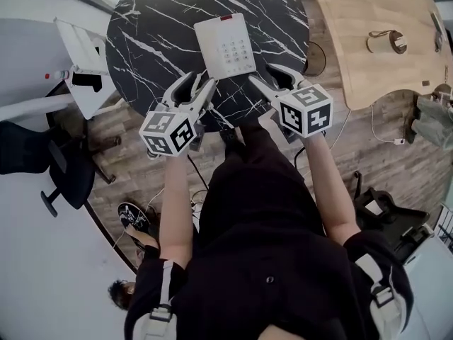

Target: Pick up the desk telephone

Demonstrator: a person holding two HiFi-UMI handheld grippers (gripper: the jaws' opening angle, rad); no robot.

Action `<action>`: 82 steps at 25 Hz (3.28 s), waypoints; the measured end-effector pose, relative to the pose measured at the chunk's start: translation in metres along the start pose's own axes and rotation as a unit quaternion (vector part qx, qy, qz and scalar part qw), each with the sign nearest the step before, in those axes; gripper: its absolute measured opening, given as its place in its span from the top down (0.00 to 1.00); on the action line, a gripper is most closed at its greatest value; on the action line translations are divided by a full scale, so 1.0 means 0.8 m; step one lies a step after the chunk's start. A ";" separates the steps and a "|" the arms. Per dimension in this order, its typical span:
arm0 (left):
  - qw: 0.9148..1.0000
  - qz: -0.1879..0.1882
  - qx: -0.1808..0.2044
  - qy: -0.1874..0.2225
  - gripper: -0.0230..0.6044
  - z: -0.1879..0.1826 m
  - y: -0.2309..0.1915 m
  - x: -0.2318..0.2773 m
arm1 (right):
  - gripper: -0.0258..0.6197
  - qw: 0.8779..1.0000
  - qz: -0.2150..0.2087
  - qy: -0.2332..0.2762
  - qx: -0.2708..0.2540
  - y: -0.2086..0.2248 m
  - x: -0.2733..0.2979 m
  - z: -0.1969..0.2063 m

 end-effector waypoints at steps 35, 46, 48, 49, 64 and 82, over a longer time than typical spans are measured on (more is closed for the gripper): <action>0.977 -0.036 -0.176 -0.114 0.40 0.101 -0.139 0.156 | 0.49 0.985 0.003 -0.157 0.077 0.137 0.214 0.063; 0.974 0.013 -0.187 -0.125 0.39 0.104 -0.148 0.165 | 0.49 0.984 -0.007 -0.160 0.081 0.135 0.227 0.062; 0.974 0.022 -0.187 -0.126 0.39 0.104 -0.148 0.166 | 0.49 0.983 -0.010 -0.161 0.083 0.135 0.227 0.063; 0.974 0.026 -0.187 -0.127 0.39 0.104 -0.148 0.166 | 0.49 0.983 -0.011 -0.161 0.084 0.136 0.227 0.063; 0.977 0.030 -0.192 -0.088 0.39 0.107 -0.150 0.163 | 0.48 0.987 -0.029 -0.135 0.085 0.140 0.227 0.067; 0.978 0.028 -0.198 -0.062 0.43 0.095 -0.139 0.142 | 0.49 0.990 -0.009 -0.122 0.071 0.122 0.209 0.052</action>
Point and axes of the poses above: the fingertips, and each gripper's own axes: x forward along the fingers, y to its right, z out of its underside, the point moved 6 cm from there along -x, backward along the fingers, and after that the axes turned 3 degrees about y, right-handed, at the moved point
